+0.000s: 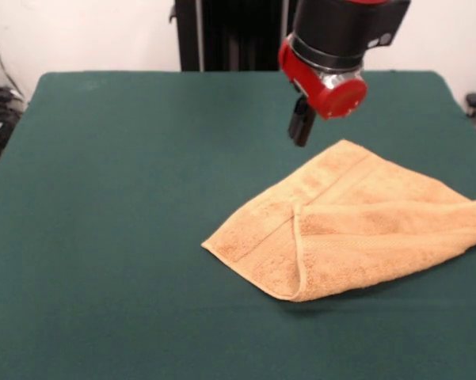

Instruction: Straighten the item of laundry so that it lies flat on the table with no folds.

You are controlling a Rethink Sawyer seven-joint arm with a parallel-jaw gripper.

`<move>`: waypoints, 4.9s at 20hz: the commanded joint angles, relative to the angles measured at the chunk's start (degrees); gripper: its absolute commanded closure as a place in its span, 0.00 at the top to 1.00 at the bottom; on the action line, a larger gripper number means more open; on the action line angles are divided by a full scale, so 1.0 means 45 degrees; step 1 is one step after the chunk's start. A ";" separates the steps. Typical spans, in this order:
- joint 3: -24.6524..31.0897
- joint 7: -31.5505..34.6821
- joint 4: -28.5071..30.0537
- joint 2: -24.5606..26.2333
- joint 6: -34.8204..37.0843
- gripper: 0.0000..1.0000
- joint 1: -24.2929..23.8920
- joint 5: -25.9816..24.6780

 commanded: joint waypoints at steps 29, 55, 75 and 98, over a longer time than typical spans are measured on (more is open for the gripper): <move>-0.0154 0.0510 -0.0534 0.1391 -0.0286 0.00 0.0558 -0.1181; -0.0673 0.0013 -0.1135 0.1906 -0.1321 1.00 0.0891 -0.2717; 0.2696 0.1373 0.1829 0.0848 -0.3180 1.00 -0.1613 0.1215; 0.6947 -0.0843 0.5291 0.0775 -0.5261 1.00 -0.5400 0.1585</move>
